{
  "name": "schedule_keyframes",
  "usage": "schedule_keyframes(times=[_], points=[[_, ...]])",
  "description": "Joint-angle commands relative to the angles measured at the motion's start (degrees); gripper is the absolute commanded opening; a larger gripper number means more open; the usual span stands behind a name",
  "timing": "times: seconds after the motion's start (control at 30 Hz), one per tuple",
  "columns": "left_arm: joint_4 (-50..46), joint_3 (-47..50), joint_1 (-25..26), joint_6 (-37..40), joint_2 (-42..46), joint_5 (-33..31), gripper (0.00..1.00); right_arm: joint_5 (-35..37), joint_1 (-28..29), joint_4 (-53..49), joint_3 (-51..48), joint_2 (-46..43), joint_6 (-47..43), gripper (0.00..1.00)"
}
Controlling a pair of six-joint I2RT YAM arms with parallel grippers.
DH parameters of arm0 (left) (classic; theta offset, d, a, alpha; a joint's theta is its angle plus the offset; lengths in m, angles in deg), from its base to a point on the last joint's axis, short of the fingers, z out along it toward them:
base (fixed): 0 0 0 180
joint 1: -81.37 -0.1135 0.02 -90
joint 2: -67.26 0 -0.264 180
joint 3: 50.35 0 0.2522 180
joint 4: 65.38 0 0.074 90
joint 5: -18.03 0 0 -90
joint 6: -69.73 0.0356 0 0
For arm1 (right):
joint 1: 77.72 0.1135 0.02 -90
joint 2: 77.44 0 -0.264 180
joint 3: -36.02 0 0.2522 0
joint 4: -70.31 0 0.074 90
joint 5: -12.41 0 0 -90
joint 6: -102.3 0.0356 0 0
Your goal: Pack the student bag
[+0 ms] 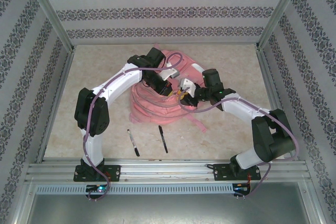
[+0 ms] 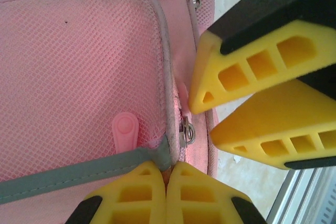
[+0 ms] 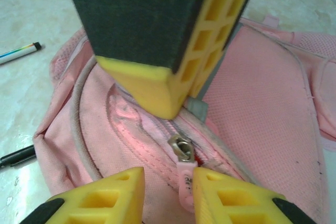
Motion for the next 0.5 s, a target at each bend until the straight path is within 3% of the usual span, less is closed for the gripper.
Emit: schedule_keyframes(times=[0.0,0.3,0.47], points=[[5.9,0.4,-0.3,1.1,3.6,4.0,0.0,-1.0,1.7,-3.3,1.2,1.4,-3.1,0.3],[8.6,2.1,-0.6,-1.2,4.3,5.3,0.0,8.9,4.4,0.6,-1.4,0.1,-5.5,0.36],[11.1,3.3,-1.5,-3.7,5.0,6.6,0.0,4.2,3.2,0.0,-0.9,-0.1,-4.0,0.16]])
